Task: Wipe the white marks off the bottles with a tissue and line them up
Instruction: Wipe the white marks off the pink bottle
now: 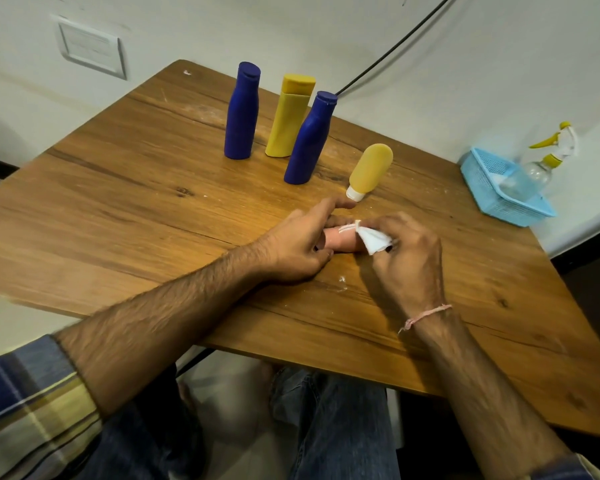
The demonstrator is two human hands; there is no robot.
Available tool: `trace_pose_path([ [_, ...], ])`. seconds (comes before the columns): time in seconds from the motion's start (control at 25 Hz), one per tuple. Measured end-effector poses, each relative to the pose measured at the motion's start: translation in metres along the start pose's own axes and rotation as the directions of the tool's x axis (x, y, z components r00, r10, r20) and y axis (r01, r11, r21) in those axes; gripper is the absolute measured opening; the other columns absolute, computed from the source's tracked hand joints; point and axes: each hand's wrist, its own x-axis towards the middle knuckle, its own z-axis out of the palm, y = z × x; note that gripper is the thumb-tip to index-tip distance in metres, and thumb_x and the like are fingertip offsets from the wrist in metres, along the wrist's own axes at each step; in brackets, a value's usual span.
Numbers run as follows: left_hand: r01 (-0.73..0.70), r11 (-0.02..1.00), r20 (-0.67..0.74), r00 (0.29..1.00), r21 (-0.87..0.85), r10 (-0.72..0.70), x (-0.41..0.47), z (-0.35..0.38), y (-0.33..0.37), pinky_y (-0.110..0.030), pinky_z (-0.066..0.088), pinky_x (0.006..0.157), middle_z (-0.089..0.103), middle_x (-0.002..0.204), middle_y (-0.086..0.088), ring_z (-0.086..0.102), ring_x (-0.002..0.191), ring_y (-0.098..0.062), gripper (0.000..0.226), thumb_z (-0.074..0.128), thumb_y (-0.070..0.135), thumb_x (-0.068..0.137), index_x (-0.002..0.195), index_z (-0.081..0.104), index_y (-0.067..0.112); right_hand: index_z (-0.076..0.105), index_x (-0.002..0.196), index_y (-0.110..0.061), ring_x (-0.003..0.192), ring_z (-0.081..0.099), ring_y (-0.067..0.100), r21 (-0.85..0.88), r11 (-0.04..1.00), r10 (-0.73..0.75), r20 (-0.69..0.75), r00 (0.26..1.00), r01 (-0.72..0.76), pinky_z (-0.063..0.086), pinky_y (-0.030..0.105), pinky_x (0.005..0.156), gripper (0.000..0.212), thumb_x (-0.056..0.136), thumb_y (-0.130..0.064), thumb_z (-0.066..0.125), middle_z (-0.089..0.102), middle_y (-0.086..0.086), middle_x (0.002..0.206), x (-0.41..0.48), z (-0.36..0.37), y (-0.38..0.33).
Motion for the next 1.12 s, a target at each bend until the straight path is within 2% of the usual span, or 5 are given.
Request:
trace_pose_path([
  [0.4,-0.09,0.994,-0.009,0.996,0.063,0.091,-0.003,0.004,0.001,-0.018,0.047,0.091,0.059,0.146,0.009,0.063,0.118,-0.014,0.085,0.067,-0.005,0.085,0.152,0.027,0.029,0.075,0.112,-0.013,0.096,0.063,0.025,-0.007,0.98,-0.196,0.067,0.978,0.197,0.051,0.041,0.077,0.031,0.084,-0.004,0.064,0.068,0.007,0.104,-0.026,0.007,-0.024],
  [0.56,-0.083,0.993,-0.006,0.997,0.084,0.083,-0.004,0.004,0.003,-0.039,0.045,0.11,0.059,0.147,0.009,0.057,0.132,-0.019,0.087,0.069,-0.003,0.085,0.152,0.025,0.03,0.076,0.111,-0.012,0.083,0.062,0.029,-0.071,0.993,0.083,-0.106,0.991,-0.091,0.054,0.05,0.07,0.037,0.078,0.0,0.064,0.066,0.008,0.095,-0.013,0.001,-0.007],
  [0.76,-0.125,0.99,-0.004,0.992,0.068,0.126,-0.005,0.003,0.004,-0.024,0.051,0.095,0.063,0.142,0.003,0.066,0.104,-0.008,0.081,0.064,-0.004,0.088,0.153,0.026,0.026,0.076,0.111,-0.015,0.093,0.062,0.023,-0.007,0.997,-0.079,0.06,0.995,0.08,0.051,0.043,0.075,0.033,0.084,-0.017,0.057,0.068,0.005,0.104,-0.023,0.002,-0.028],
  [0.88,-0.121,0.989,0.024,0.993,0.087,0.119,-0.004,0.003,0.004,-0.036,0.039,0.114,0.054,0.151,0.006,0.055,0.134,-0.016,0.084,0.066,-0.006,0.085,0.152,0.026,0.027,0.077,0.105,-0.015,0.084,0.062,0.024,-0.055,0.983,0.169,-0.055,0.984,-0.172,0.052,0.039,0.072,0.027,0.081,-0.007,0.069,0.067,0.004,0.094,-0.011,-0.006,-0.006],
  [1.12,0.006,1.0,-0.184,0.983,-0.018,-0.009,-0.001,-0.002,-0.001,-0.018,0.052,0.09,0.061,0.126,0.008,0.06,0.118,-0.011,0.059,0.087,0.017,0.078,0.127,0.055,0.026,0.076,0.108,-0.019,0.088,0.05,0.001,0.067,0.967,0.245,0.009,0.97,-0.245,0.044,0.022,0.078,0.035,0.081,0.003,0.069,0.06,-0.01,0.096,-0.02,-0.013,-0.002],
])
